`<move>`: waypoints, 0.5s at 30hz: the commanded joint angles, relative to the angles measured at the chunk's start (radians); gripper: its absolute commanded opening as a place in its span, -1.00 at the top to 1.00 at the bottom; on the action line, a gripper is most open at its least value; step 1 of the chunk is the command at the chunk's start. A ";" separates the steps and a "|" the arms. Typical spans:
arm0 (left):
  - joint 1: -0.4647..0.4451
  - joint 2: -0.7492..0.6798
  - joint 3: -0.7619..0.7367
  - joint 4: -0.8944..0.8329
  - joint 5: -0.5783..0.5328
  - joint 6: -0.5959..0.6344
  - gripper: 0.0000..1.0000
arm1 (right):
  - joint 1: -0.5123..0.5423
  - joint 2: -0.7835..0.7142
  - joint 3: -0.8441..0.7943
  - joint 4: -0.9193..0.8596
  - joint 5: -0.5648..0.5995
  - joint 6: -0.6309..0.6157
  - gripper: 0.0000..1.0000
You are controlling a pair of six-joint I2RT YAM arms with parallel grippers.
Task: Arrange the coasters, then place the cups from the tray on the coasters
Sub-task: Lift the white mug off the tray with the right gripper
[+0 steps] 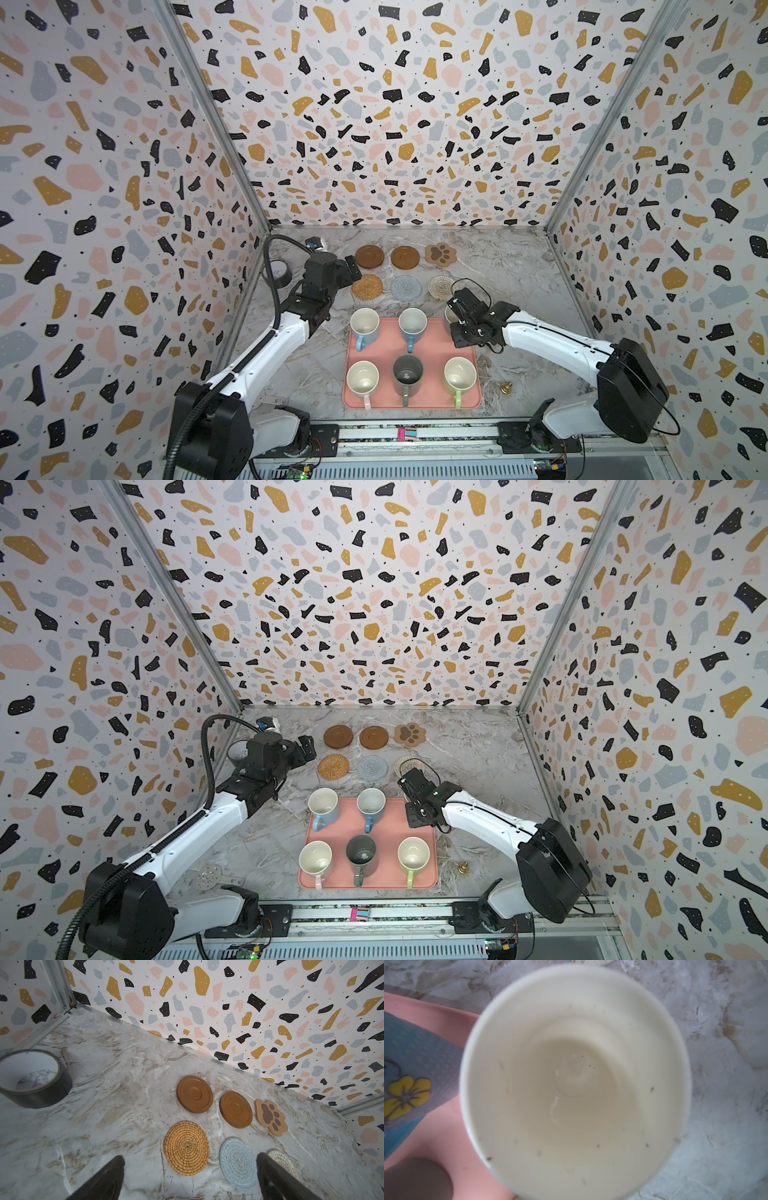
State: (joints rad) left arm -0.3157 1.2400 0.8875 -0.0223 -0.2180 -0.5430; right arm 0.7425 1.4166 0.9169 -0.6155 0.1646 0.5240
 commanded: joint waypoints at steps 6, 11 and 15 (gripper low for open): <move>-0.002 -0.017 0.005 0.022 -0.007 0.009 -0.99 | 0.007 -0.032 0.041 -0.008 0.024 -0.023 0.83; -0.003 -0.018 0.005 0.021 -0.007 0.008 -0.99 | 0.006 -0.042 0.056 -0.008 0.026 -0.025 0.84; -0.003 -0.024 0.002 0.018 -0.010 0.007 -0.99 | 0.006 -0.052 0.066 -0.011 0.027 -0.025 0.84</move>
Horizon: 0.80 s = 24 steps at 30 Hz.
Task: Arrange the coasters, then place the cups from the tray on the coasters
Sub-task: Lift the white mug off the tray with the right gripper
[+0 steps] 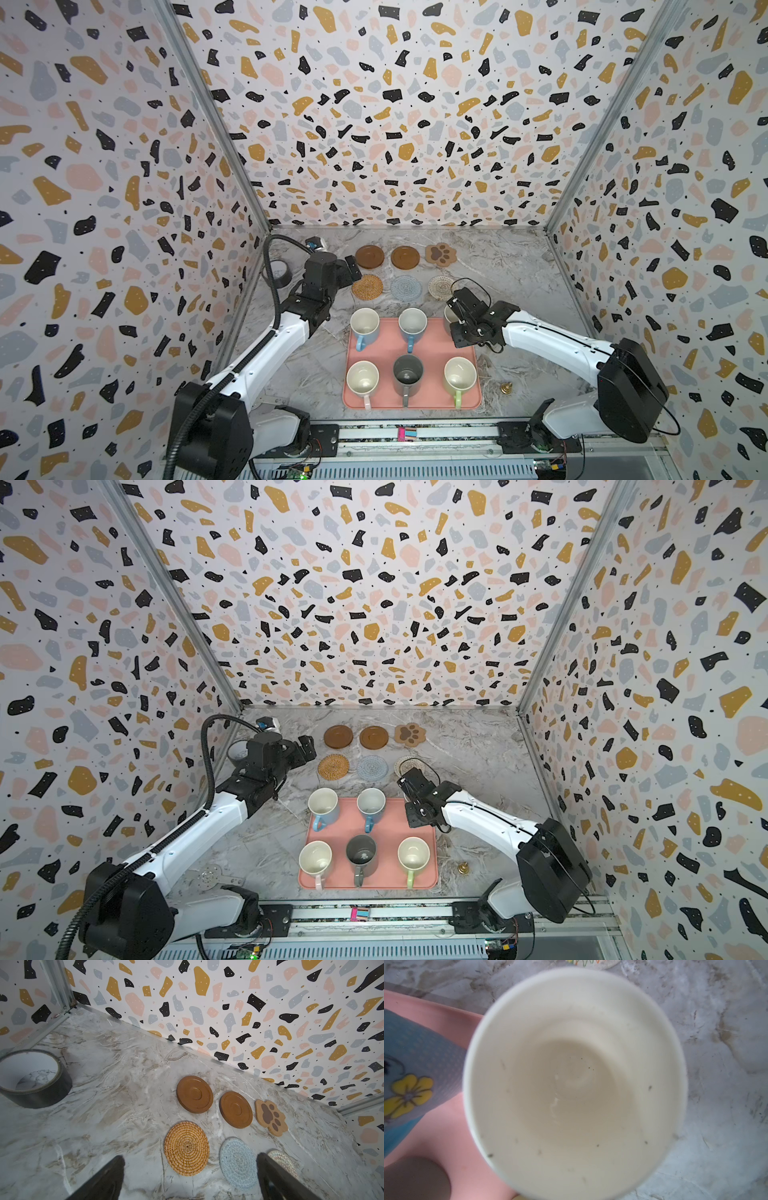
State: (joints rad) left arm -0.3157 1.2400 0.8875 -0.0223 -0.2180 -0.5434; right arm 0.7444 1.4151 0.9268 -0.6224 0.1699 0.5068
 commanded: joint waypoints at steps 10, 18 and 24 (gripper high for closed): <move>-0.003 -0.039 -0.004 0.015 -0.015 0.005 -0.99 | 0.005 -0.071 0.105 -0.020 0.038 -0.019 0.84; -0.002 -0.049 -0.007 0.013 -0.014 0.006 -0.99 | 0.000 -0.052 0.163 -0.022 0.057 -0.071 0.84; -0.003 -0.066 -0.013 0.010 -0.019 0.010 -0.99 | -0.030 -0.020 0.199 0.003 0.040 -0.132 0.84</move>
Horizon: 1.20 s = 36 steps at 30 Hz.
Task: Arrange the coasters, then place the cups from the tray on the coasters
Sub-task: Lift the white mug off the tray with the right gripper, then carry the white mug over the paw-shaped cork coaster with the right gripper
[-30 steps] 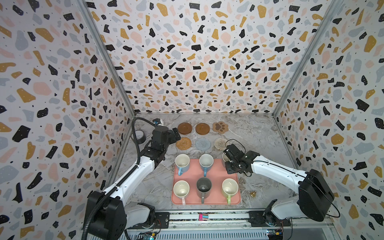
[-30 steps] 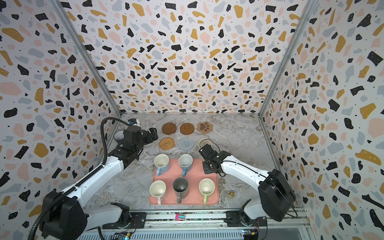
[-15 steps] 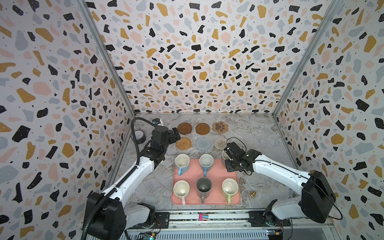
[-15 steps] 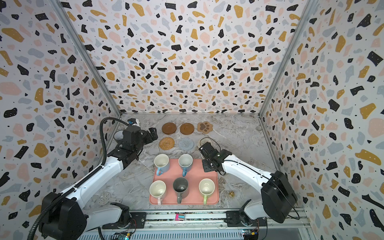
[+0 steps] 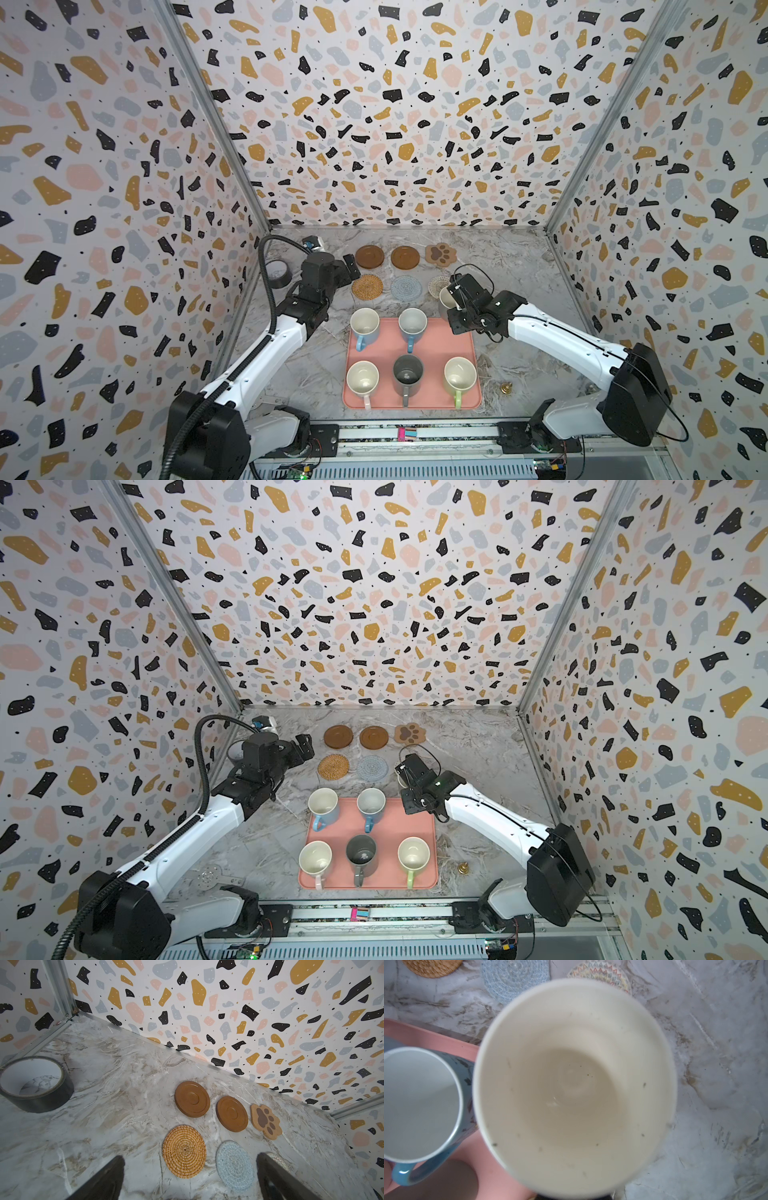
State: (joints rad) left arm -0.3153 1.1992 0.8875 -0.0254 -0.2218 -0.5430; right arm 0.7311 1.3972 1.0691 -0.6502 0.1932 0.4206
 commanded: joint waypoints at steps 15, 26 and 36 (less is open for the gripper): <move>-0.003 -0.054 -0.028 0.027 -0.023 -0.008 -0.99 | -0.189 0.195 0.225 0.142 -0.117 -0.283 0.85; -0.003 -0.046 -0.026 0.030 -0.018 -0.011 -0.99 | -0.285 0.376 0.408 0.186 -0.180 -0.405 0.85; -0.003 -0.064 -0.039 0.022 -0.013 -0.013 -0.99 | -0.352 0.495 0.549 0.171 -0.221 -0.459 0.85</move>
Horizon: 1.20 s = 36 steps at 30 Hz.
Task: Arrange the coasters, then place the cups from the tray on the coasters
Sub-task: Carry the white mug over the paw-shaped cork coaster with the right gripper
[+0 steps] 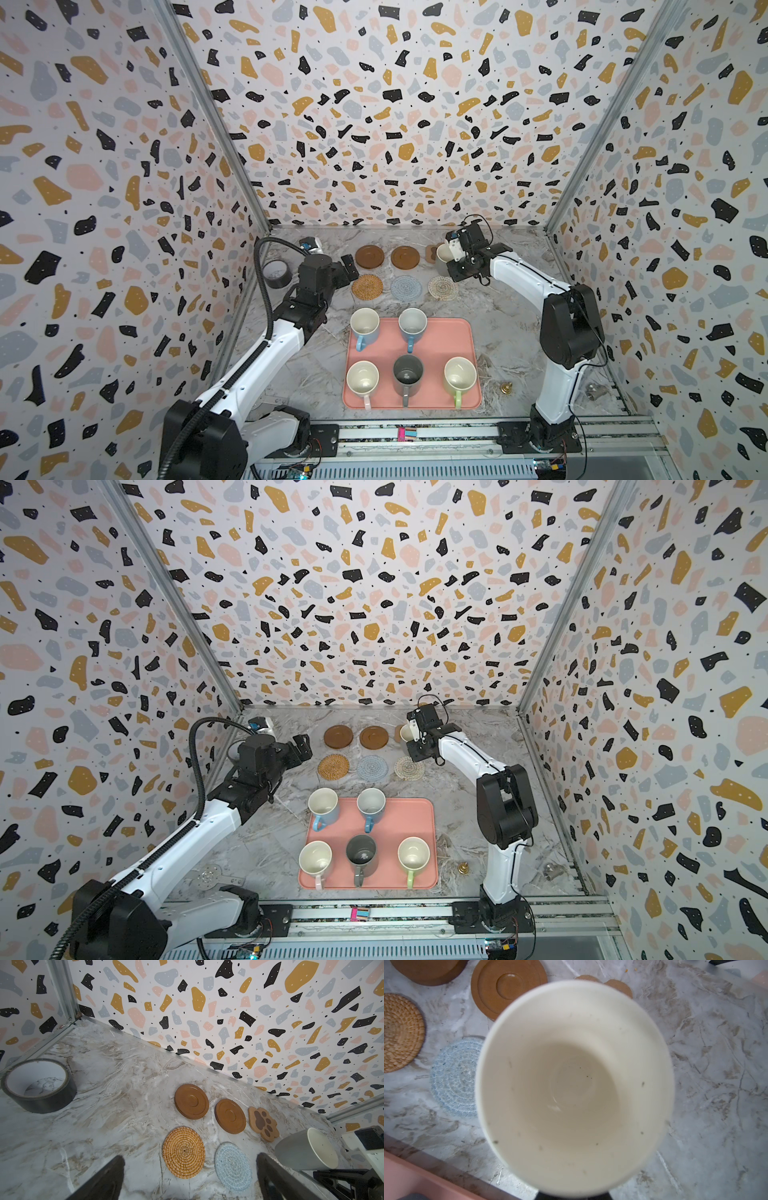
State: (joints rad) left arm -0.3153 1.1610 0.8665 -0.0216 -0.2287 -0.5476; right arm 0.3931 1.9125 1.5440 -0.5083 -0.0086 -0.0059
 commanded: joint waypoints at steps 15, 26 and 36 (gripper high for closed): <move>-0.004 -0.063 -0.052 0.010 -0.003 -0.021 -0.99 | -0.054 0.173 0.332 -0.069 -0.054 -0.115 0.85; -0.003 -0.075 -0.063 0.009 0.006 -0.021 -0.99 | -0.057 0.301 0.518 -0.137 -0.056 -0.130 0.85; -0.004 -0.092 -0.081 0.016 0.016 -0.039 -0.99 | -0.062 0.400 0.665 -0.194 -0.061 -0.140 0.85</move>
State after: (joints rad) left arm -0.3157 1.0893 0.8021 -0.0319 -0.2192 -0.5747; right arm 0.3370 2.3207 2.1284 -0.6956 -0.0601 -0.1287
